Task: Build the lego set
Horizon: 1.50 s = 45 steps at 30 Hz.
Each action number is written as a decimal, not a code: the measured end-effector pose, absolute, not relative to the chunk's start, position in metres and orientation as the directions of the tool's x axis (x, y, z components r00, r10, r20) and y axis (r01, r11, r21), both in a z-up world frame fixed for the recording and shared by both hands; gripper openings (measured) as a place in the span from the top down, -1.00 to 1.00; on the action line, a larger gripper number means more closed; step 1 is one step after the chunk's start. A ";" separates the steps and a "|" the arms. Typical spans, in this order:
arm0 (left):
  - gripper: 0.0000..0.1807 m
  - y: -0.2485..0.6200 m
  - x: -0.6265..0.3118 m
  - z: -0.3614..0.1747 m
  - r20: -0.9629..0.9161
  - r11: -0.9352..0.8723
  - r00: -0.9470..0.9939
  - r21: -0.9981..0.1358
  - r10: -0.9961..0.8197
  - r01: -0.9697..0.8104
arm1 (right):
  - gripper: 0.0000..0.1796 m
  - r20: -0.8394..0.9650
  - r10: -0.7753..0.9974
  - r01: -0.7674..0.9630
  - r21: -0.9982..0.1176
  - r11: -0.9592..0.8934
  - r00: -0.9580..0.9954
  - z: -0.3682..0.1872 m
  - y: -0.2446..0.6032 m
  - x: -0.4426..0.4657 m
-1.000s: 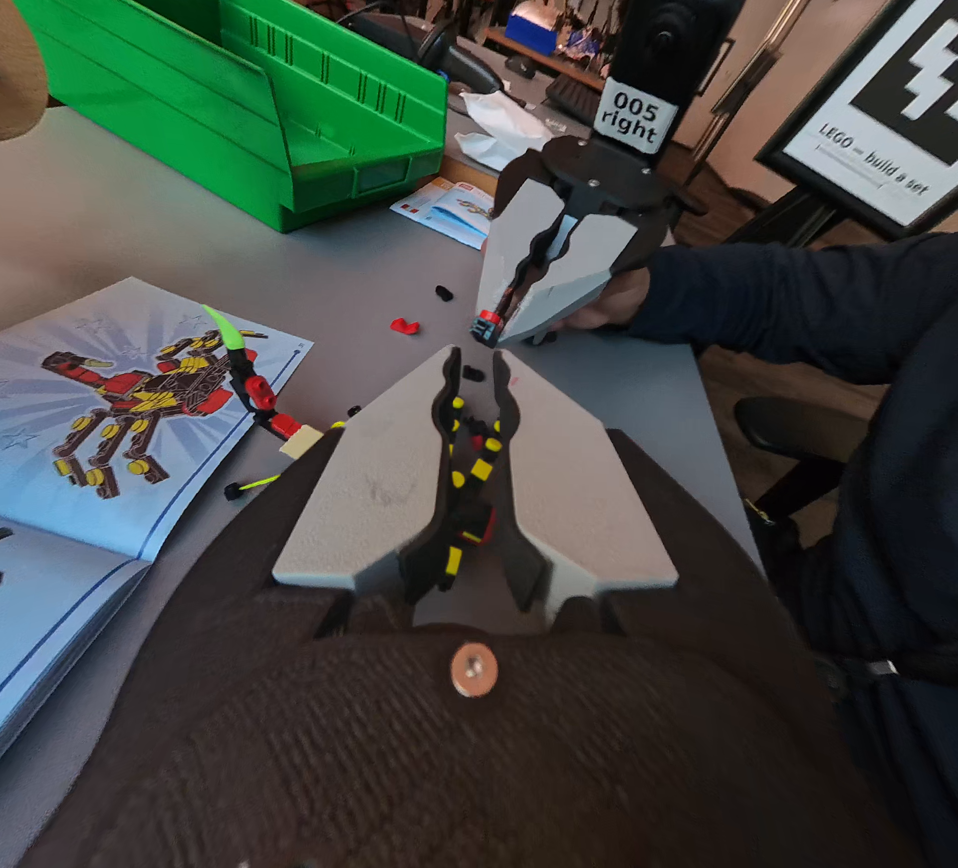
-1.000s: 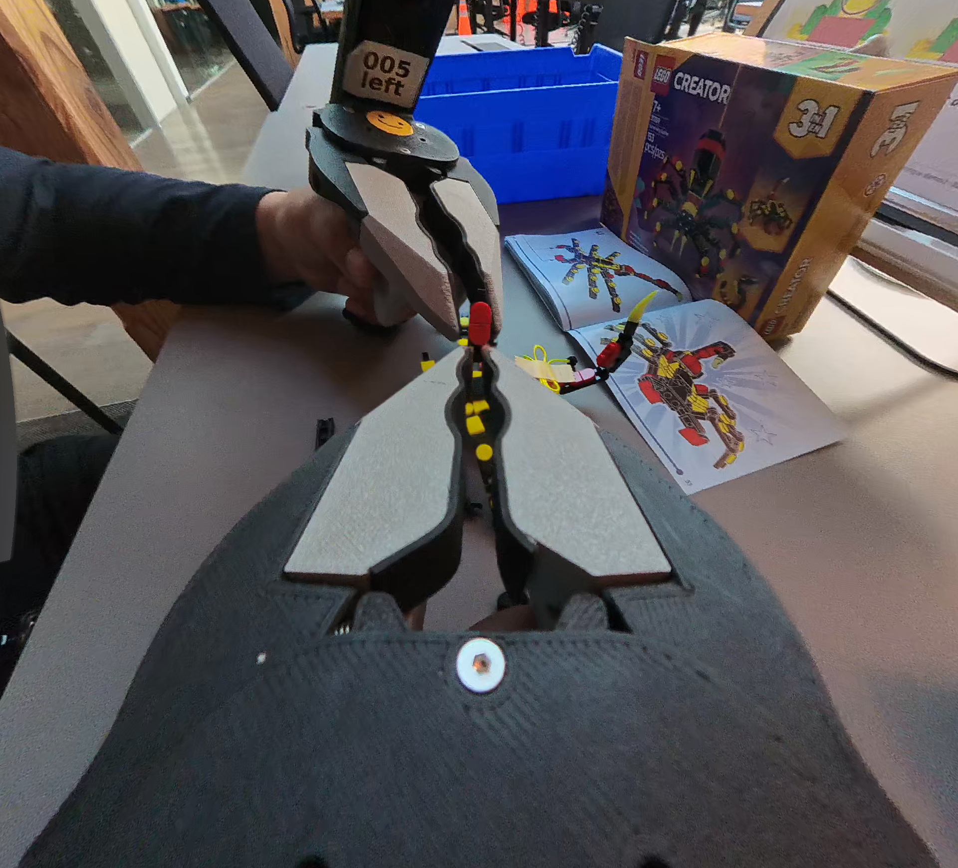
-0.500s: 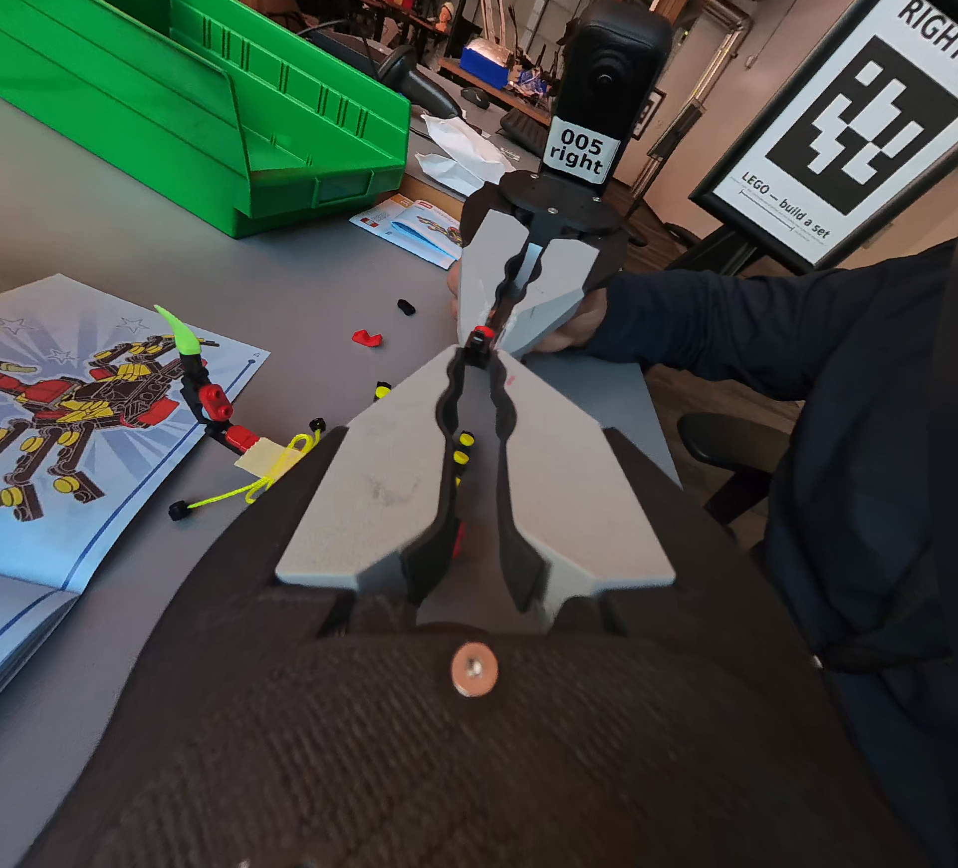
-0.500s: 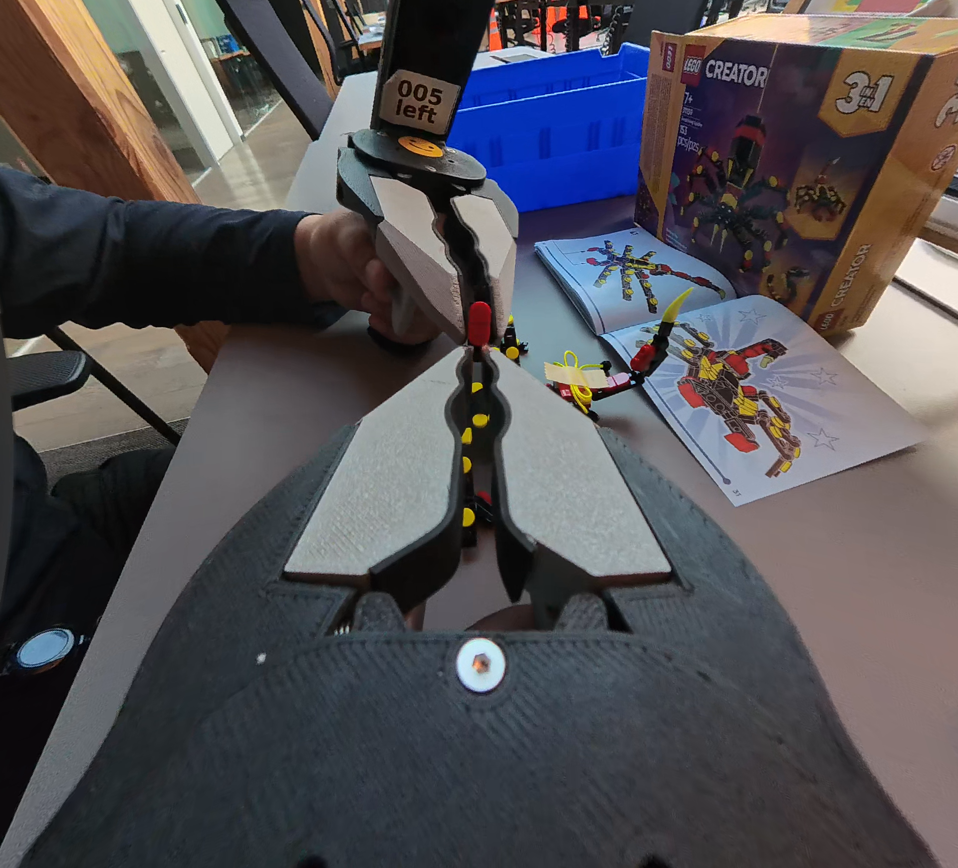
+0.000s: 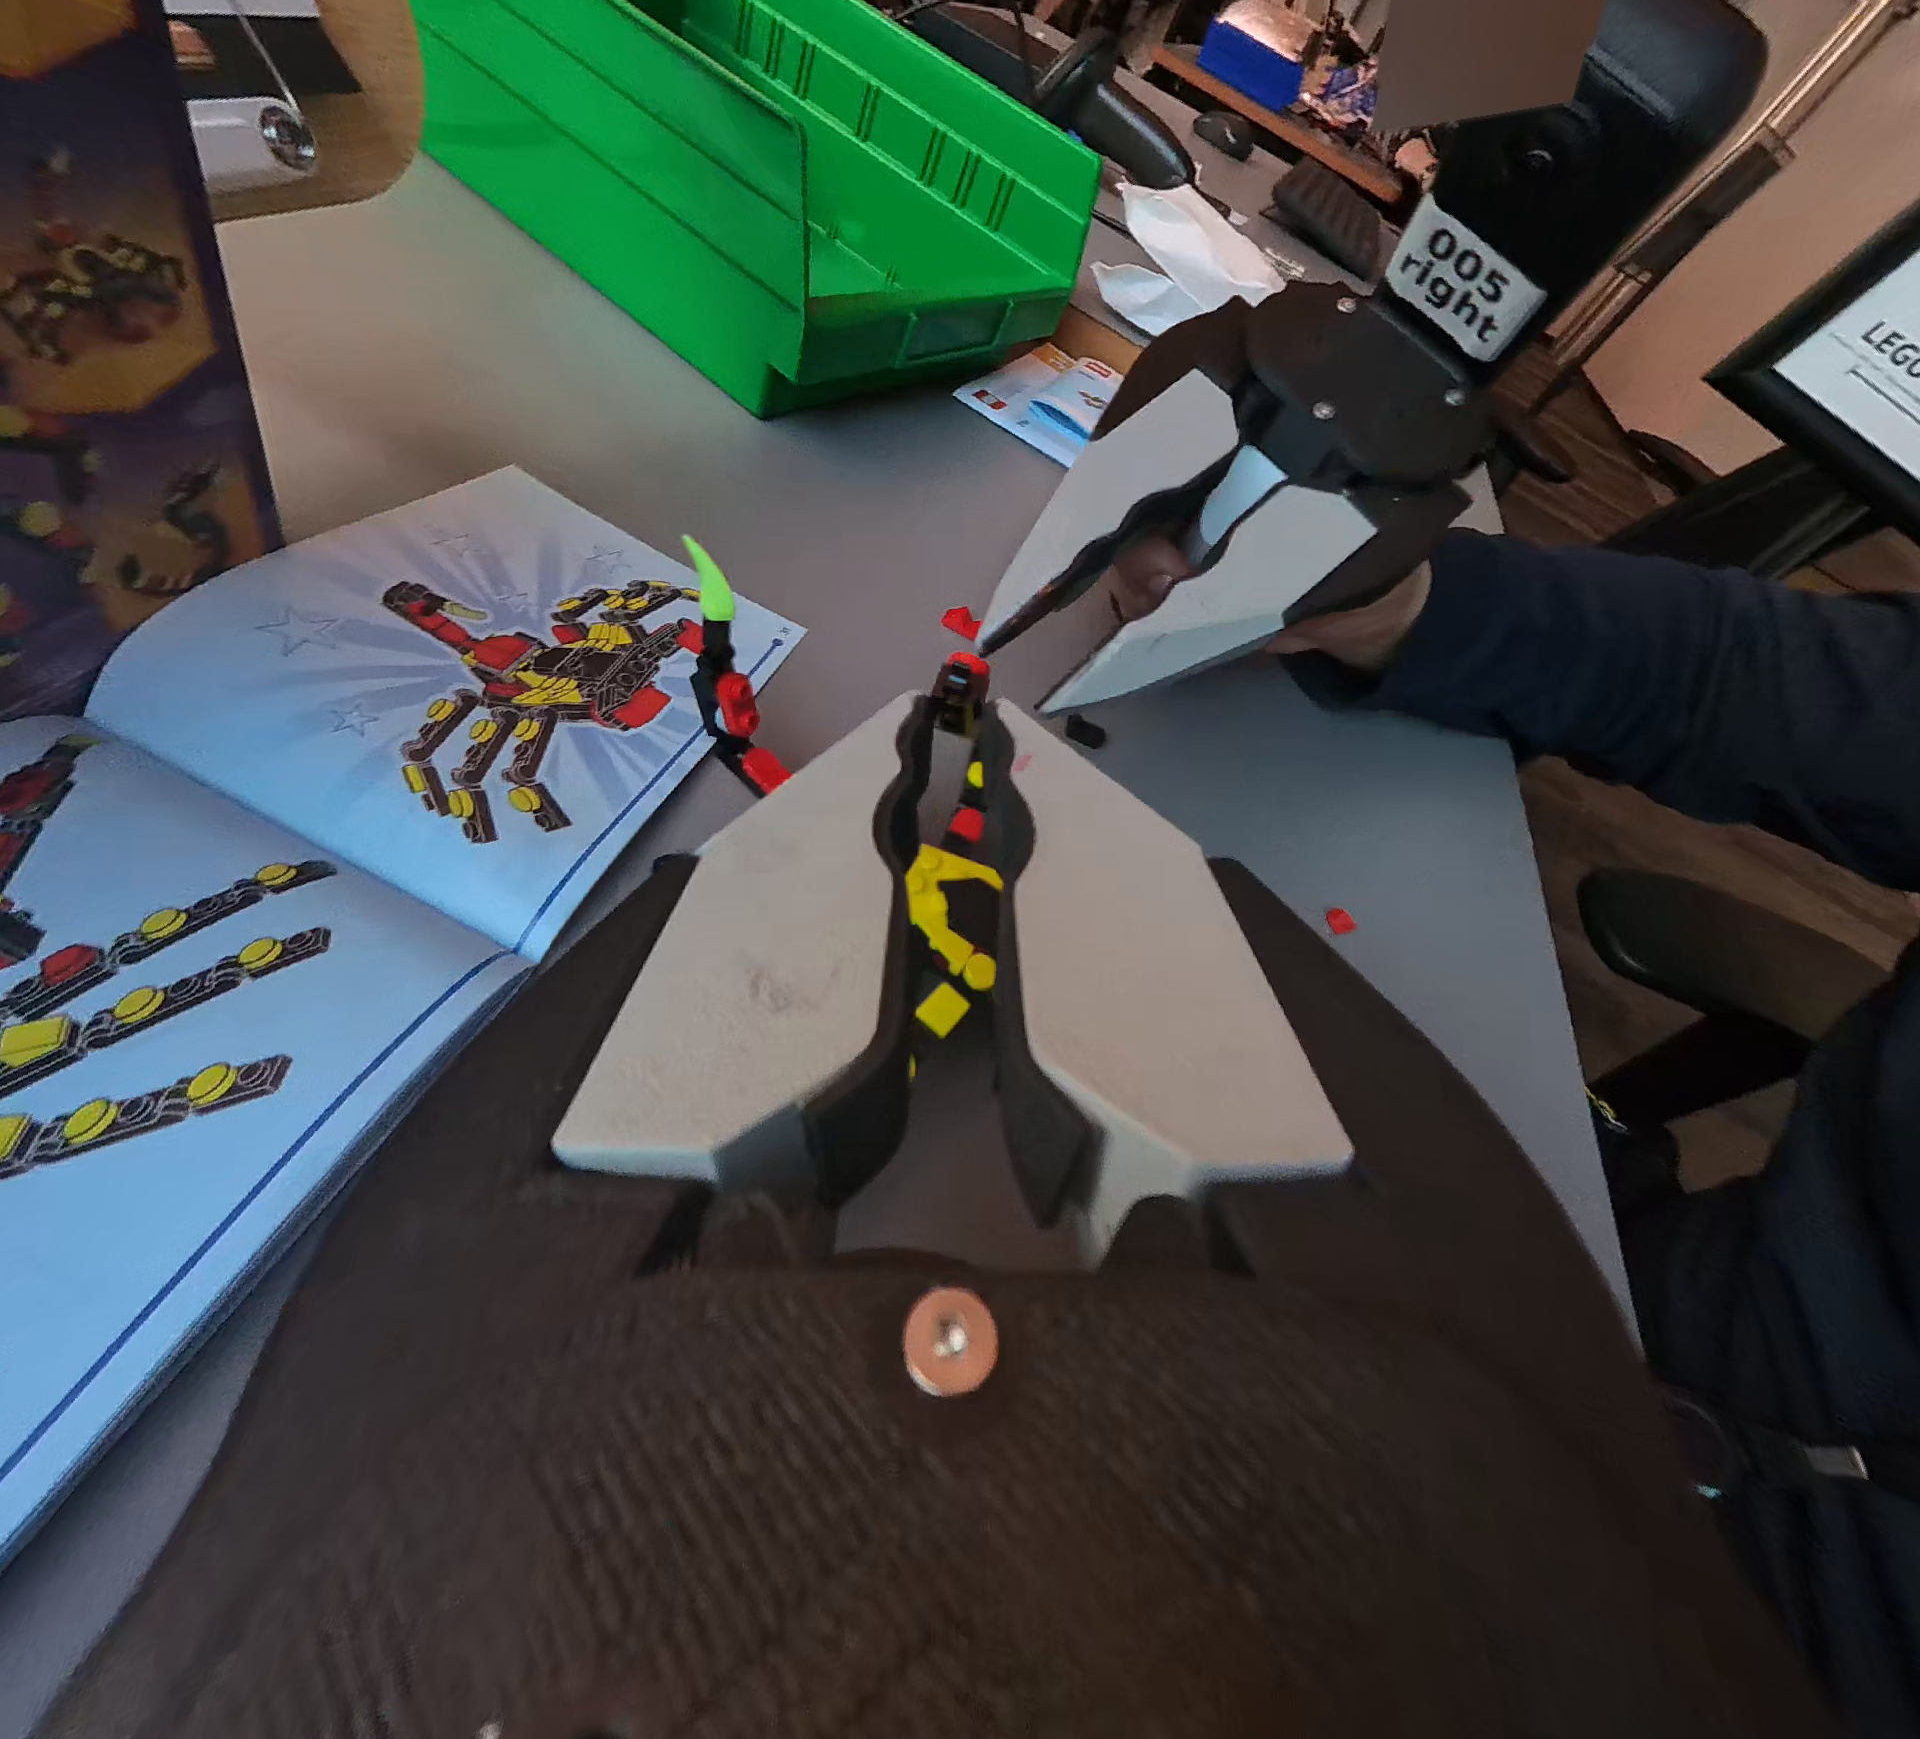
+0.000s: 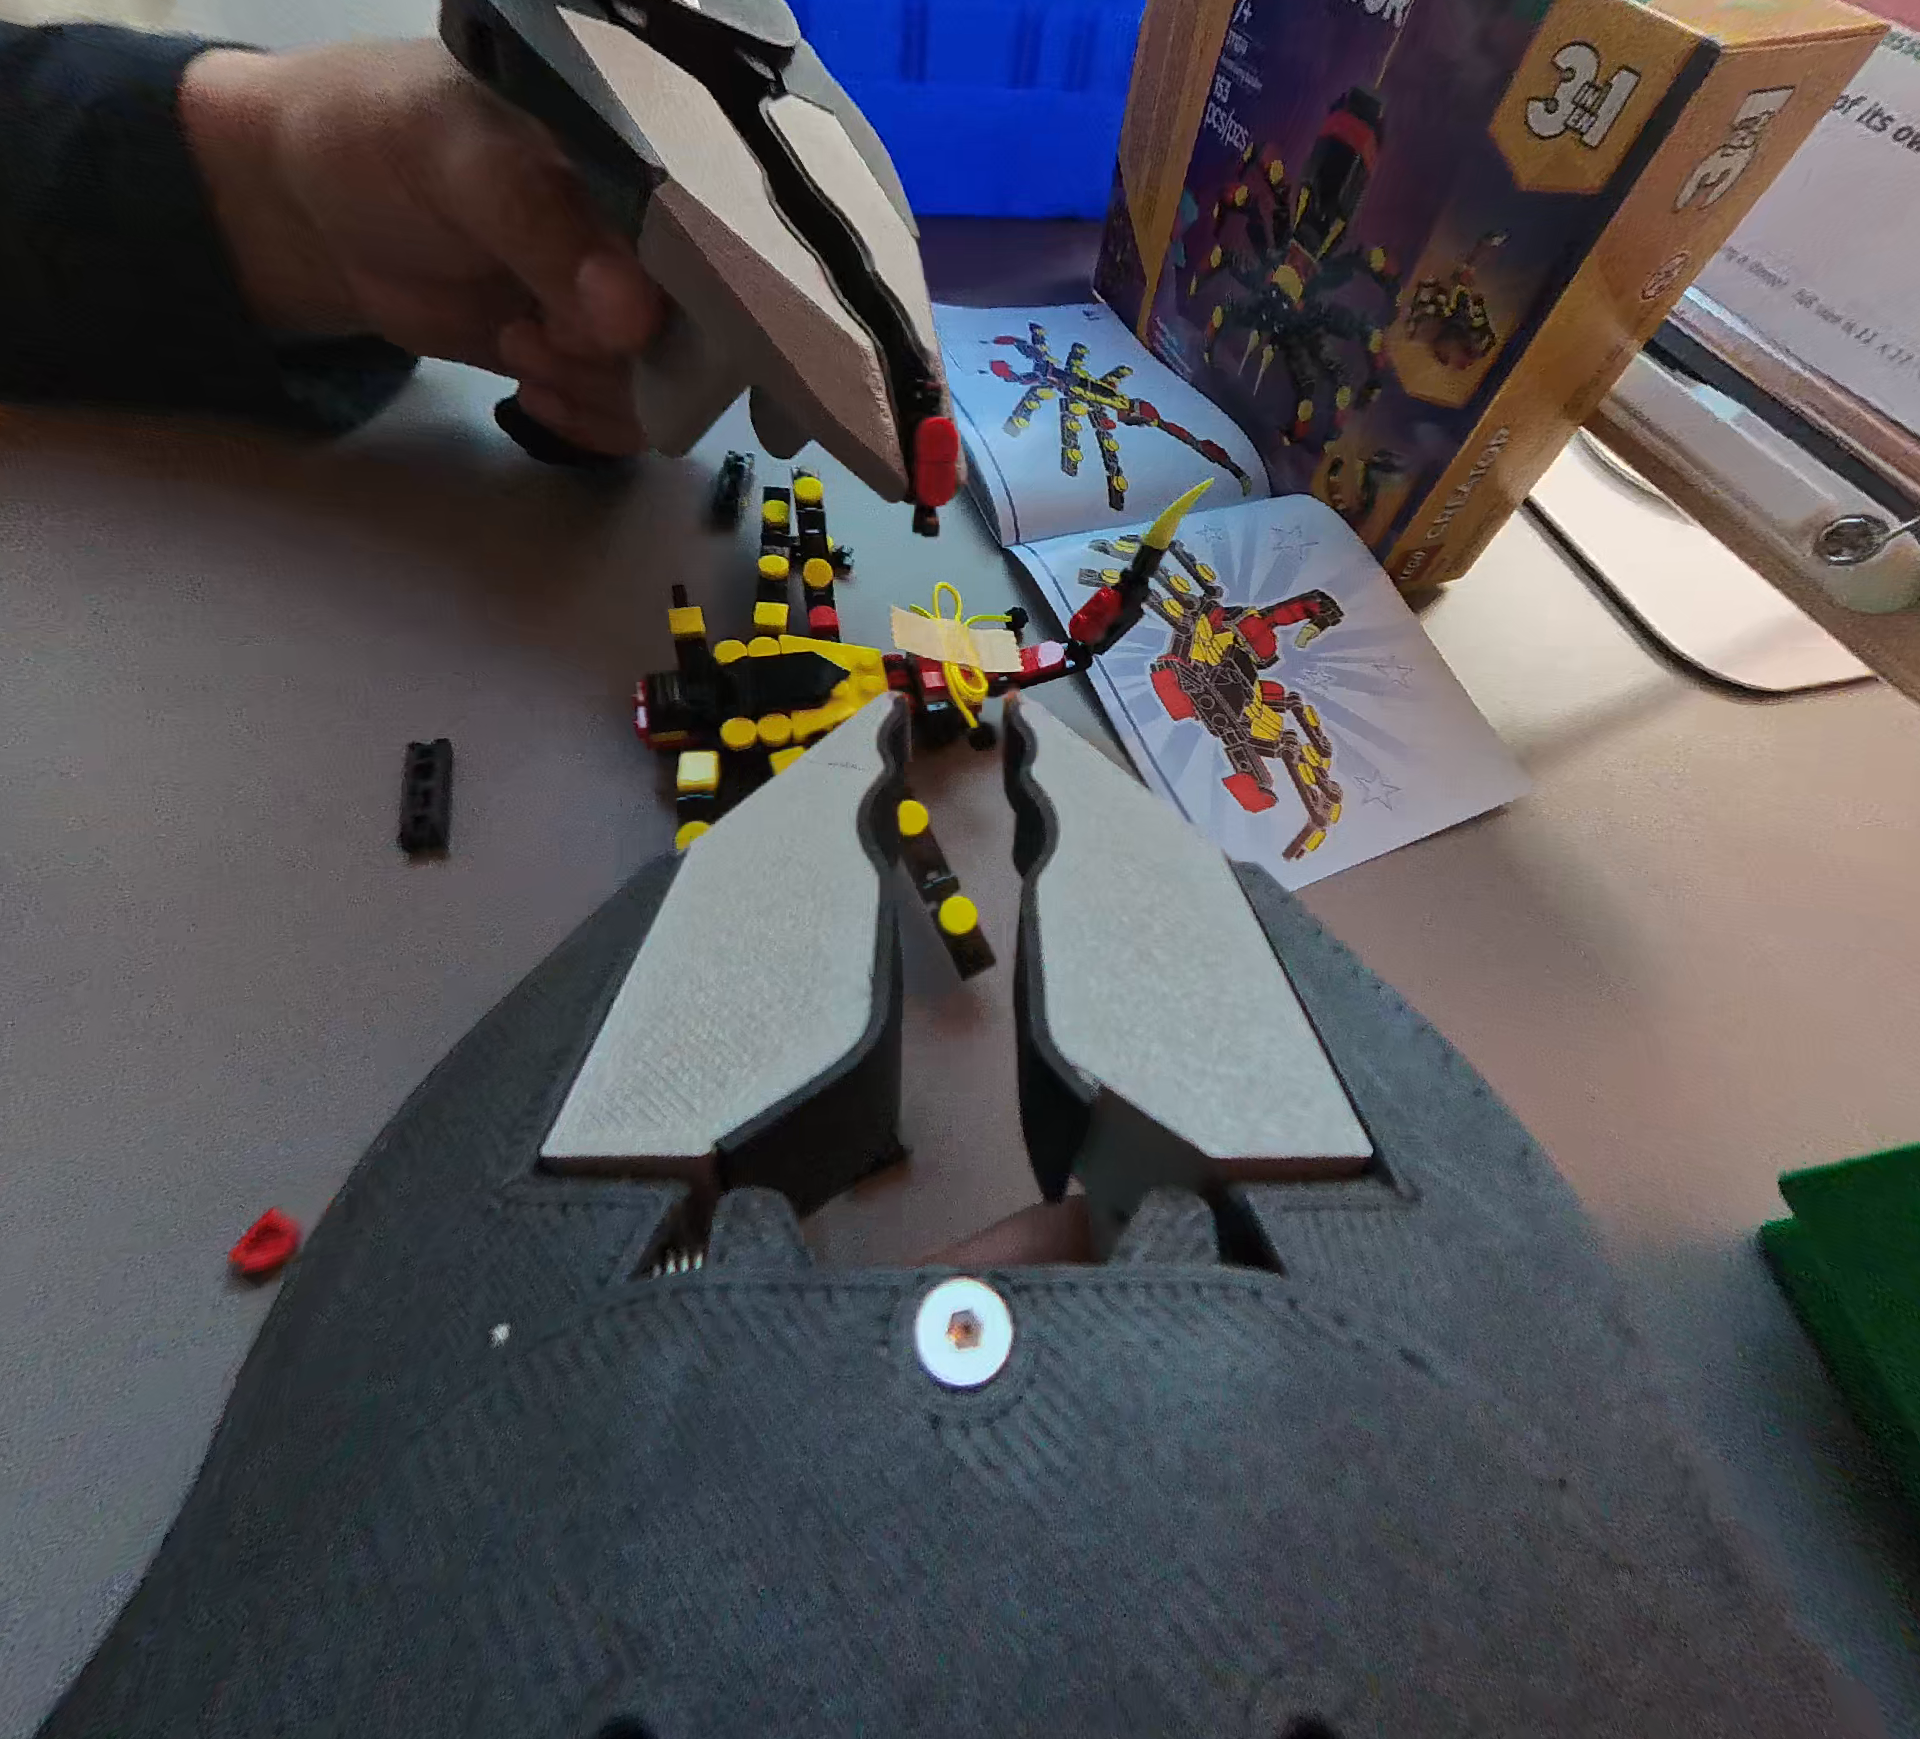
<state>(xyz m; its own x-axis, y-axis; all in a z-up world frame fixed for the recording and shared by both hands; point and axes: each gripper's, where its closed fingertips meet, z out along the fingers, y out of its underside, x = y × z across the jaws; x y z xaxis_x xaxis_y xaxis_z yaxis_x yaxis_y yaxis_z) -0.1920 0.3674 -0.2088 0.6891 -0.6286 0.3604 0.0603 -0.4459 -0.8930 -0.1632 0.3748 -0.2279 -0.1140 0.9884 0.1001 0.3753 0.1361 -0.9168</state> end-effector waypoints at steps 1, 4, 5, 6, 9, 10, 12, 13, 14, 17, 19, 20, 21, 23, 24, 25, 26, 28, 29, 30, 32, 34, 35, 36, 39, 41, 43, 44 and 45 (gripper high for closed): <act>0.94 0.368 -0.193 -0.210 0.364 -0.452 0.693 -0.890 -0.623 0.061 | 0.85 0.121 0.987 0.388 -0.909 0.153 -0.106 -0.230 0.378 -0.167; 0.94 0.368 -0.192 -0.212 0.371 -0.463 0.693 -0.884 -0.618 0.060 | 0.81 0.137 0.984 0.435 -0.883 0.175 -0.116 -0.238 0.382 -0.176; 0.94 0.368 -0.192 -0.213 0.371 -0.466 0.693 -0.883 -0.618 0.057 | 0.78 0.125 0.984 0.456 -0.873 0.170 -0.129 -0.242 0.382 -0.178; 0.94 0.367 -0.191 -0.213 0.370 -0.468 0.693 -0.882 -0.619 0.054 | 0.77 0.110 0.984 0.474 -0.865 0.166 -0.143 -0.245 0.381 -0.180; 0.94 0.367 -0.188 -0.213 0.367 -0.467 0.690 -0.883 -0.624 0.048 | 0.79 0.088 0.982 0.507 -0.846 0.163 -0.167 -0.252 0.381 -0.184; 0.94 0.366 -0.188 -0.214 0.367 -0.468 0.690 -0.883 -0.624 0.046 | 0.81 0.079 0.981 0.521 -0.838 0.163 -0.180 -0.254 0.380 -0.184; 0.94 0.367 -0.188 -0.214 0.366 -0.467 0.696 -0.883 -0.618 0.049 | 0.83 0.061 0.980 0.553 -0.819 0.157 -0.188 -0.260 0.380 -0.185; 0.94 0.367 -0.188 -0.214 0.369 -0.467 0.694 -0.883 -0.618 0.052 | 0.86 0.056 0.980 0.565 -0.810 0.155 -0.188 -0.262 0.380 -0.185; 0.94 0.367 -0.188 -0.214 0.376 -0.472 0.689 -0.880 -0.619 0.056 | 0.92 0.055 0.981 0.575 -0.804 0.155 -0.187 -0.264 0.380 -0.185; 0.94 0.365 -0.184 -0.213 0.400 -0.479 0.666 -0.875 -0.629 0.072 | 0.96 0.073 0.982 0.562 -0.811 0.161 -0.177 -0.262 0.382 -0.185; 0.94 0.364 -0.182 -0.214 0.408 -0.487 0.657 -0.870 -0.634 0.071 | 0.97 0.077 0.984 0.514 -0.845 0.150 -0.160 -0.252 0.384 -0.185; 0.94 0.363 -0.181 -0.216 0.410 -0.494 0.656 -0.867 -0.634 0.064 | 0.97 0.065 0.986 0.487 -0.863 0.133 -0.154 -0.247 0.385 -0.183; 0.94 0.363 -0.180 -0.218 0.414 -0.503 0.651 -0.862 -0.637 0.056 | 0.97 0.047 0.988 0.462 -0.880 0.111 -0.146 -0.242 0.386 -0.180; 0.94 0.357 -0.173 -0.217 0.425 -0.509 0.612 -0.860 -0.667 0.043 | 0.97 0.017 0.993 0.415 -0.908 0.066 -0.119 -0.233 0.391 -0.172; 0.94 0.354 -0.169 -0.215 0.427 -0.504 0.591 -0.863 -0.685 0.038 | 0.97 0.009 0.994 0.392 -0.919 0.050 -0.106 -0.229 0.395 -0.168; 0.94 0.351 -0.165 -0.214 0.422 -0.497 0.576 -0.867 -0.700 0.031 | 0.97 -0.001 0.995 0.370 -0.928 0.036 -0.099 -0.225 0.397 -0.165; 0.94 0.348 -0.160 -0.213 0.415 -0.493 0.561 -0.870 -0.716 0.014 | 0.97 -0.017 0.995 0.346 -0.938 0.018 -0.099 -0.221 0.398 -0.163; 0.94 0.342 -0.151 -0.217 0.390 -0.490 0.552 -0.871 -0.737 -0.038 | 0.97 -0.063 0.991 0.288 -0.957 -0.027 -0.117 -0.210 0.394 -0.162; 0.94 0.340 -0.147 -0.220 0.375 -0.486 0.550 -0.871 -0.747 -0.067 | 0.97 -0.080 0.988 0.260 -0.965 -0.043 -0.133 -0.204 0.390 -0.162; 0.94 0.337 -0.143 -0.223 0.364 -0.485 0.542 -0.869 -0.757 -0.095 | 0.97 -0.089 0.985 0.234 -0.971 -0.052 -0.150 -0.199 0.387 -0.162; 0.94 0.331 -0.135 -0.225 0.351 -0.479 0.521 -0.868 -0.778 -0.130 | 0.97 -0.092 0.981 0.192 -0.980 -0.058 -0.171 -0.192 0.382 -0.161; 0.94 0.329 -0.133 -0.226 0.348 -0.477 0.514 -0.868 -0.784 -0.140 | 0.97 -0.103 0.972 0.164 -0.984 -0.069 -0.209 -0.187 0.375 -0.160; 0.94 0.330 -0.134 -0.226 0.353 -0.481 0.516 -0.867 -0.780 -0.134 | 0.97 -0.112 0.967 0.153 -0.985 -0.078 -0.228 -0.185 0.371 -0.160; 0.95 0.332 -0.135 -0.225 0.363 -0.486 0.522 -0.866 -0.772 -0.117 | 0.97 -0.122 0.962 0.144 -0.986 -0.088 -0.245 -0.182 0.369 -0.159; 0.94 0.338 -0.143 -0.221 0.409 -0.509 0.533 -0.859 -0.741 -0.050 | 0.97 -0.169 0.947 0.120 -0.983 -0.141 -0.272 -0.177 0.368 -0.157; 0.94 0.340 -0.148 -0.220 0.430 -0.524 0.538 -0.851 -0.725 -0.025 | 0.97 -0.202 0.939 0.110 -0.978 -0.178 -0.279 -0.173 0.369 -0.155; 0.94 0.343 -0.151 -0.220 0.440 -0.528 0.546 -0.849 -0.713 -0.005 | 0.97 -0.218 0.933 0.102 -0.975 -0.197 -0.287 -0.171 0.370 -0.154; 0.94 0.343 -0.152 -0.219 0.445 -0.529 0.545 -0.849 -0.711 0.003 | 0.97 -0.221 0.930 0.101 -0.975 -0.200 -0.292 -0.170 0.369 -0.154; 0.94 0.344 -0.153 -0.218 0.452 -0.532 0.541 -0.847 -0.709 0.011 | 0.97 -0.221 0.929 0.101 -0.975 -0.200 -0.297 -0.170 0.368 -0.153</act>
<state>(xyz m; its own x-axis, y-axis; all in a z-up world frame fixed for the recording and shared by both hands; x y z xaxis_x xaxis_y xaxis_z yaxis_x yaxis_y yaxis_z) -0.1529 0.3435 -0.2183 0.5410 -0.7091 0.4523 0.0110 -0.5317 -0.8468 -0.1534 0.3683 -0.1695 -0.2969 0.9290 -0.2211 0.1009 -0.1997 -0.9746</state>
